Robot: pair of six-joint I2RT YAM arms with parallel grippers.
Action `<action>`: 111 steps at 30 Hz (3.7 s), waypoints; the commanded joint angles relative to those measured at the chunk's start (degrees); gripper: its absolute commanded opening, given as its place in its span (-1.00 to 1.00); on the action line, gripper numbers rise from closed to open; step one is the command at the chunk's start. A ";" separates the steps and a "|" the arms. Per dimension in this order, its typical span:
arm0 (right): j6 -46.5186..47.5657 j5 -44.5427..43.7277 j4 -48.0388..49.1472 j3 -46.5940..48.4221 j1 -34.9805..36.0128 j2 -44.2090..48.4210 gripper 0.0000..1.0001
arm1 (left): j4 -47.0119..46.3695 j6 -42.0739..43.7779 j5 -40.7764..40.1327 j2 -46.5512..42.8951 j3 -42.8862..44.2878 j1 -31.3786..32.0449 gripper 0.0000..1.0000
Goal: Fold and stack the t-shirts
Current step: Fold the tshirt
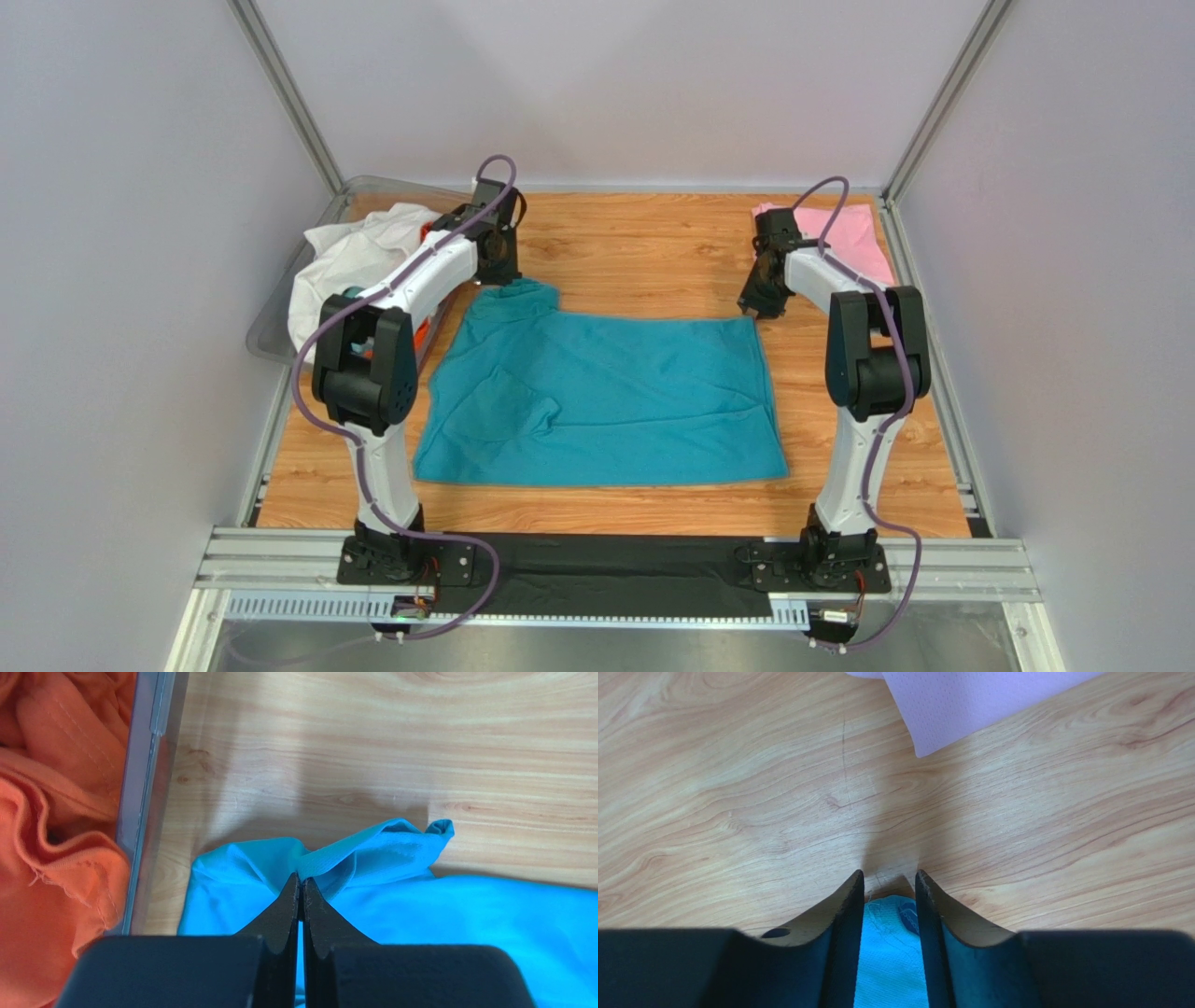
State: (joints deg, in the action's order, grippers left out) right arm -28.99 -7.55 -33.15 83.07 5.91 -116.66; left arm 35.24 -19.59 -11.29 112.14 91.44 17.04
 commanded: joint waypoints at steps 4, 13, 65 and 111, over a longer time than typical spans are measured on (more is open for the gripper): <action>0.78 -0.27 1.15 -1.33 0.85 1.26 -0.72 | -1.93 -2.29 1.36 -6.22 -2.66 -0.43 -1.00; 2.27 -0.89 1.33 -3.61 1.82 7.40 -1.00 | -2.46 -3.78 2.06 -11.58 -7.49 -0.43 -1.00; 5.26 8.59 -0.96 -38.50 5.69 46.08 -1.00 | 8.70 -30.41 6.28 -76.01 -64.53 -0.34 -1.00; 1.04 23.11 8.27 -38.85 10.96 30.52 1.00 | -11.68 -27.60 21.04 -43.60 -63.49 3.35 0.99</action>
State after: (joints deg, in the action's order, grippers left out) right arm -27.62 15.40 -26.83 46.44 16.82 -87.00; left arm 27.20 -49.08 9.91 64.60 29.21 20.18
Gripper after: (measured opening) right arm 0.998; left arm 0.993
